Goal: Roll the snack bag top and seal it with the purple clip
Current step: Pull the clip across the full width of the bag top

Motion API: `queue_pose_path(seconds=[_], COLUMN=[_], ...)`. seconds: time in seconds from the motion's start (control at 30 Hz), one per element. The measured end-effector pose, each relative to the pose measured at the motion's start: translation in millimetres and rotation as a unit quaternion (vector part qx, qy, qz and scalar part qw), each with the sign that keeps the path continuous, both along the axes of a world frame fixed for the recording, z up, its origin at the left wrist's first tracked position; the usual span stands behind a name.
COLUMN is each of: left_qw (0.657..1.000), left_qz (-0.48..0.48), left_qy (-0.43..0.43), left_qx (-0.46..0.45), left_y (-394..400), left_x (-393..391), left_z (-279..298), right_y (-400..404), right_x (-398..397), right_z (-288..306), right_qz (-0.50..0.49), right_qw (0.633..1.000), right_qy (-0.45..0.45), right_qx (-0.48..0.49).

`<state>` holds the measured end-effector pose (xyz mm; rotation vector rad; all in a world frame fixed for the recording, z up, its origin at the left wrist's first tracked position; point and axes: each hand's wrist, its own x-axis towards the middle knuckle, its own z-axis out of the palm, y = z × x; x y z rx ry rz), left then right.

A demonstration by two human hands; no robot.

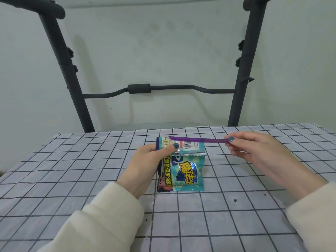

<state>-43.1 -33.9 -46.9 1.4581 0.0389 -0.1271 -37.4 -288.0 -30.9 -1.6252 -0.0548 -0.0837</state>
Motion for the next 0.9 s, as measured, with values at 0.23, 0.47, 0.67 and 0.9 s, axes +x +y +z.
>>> queue_pose_path(seconds=[0.23,0.47,0.67,0.9], left_qw=[1.000,1.000,0.999,0.999], left_qz=[-0.008,-0.002,-0.009,-0.031], left_qy=[0.001,0.009,0.013,0.012], left_qx=[-0.005,-0.007,-0.032,-0.021], left_y=[-4.3,-2.7,-4.8,-8.5], left_x=[-3.4,-1.5,-4.3,-6.7], left_z=[0.3,-0.3,2.7,0.9], right_y=[4.5,2.3,0.8,8.3], right_x=[1.3,2.9,4.5,1.8], right_z=[-4.3,-3.6,-2.6,-3.3], right_qz=[0.016,0.023,0.001,0.029], right_qw=[1.000,0.995,0.991,0.991], right_qy=[-0.008,0.023,0.024,0.020], right_qx=[0.014,0.089,0.135,0.127])
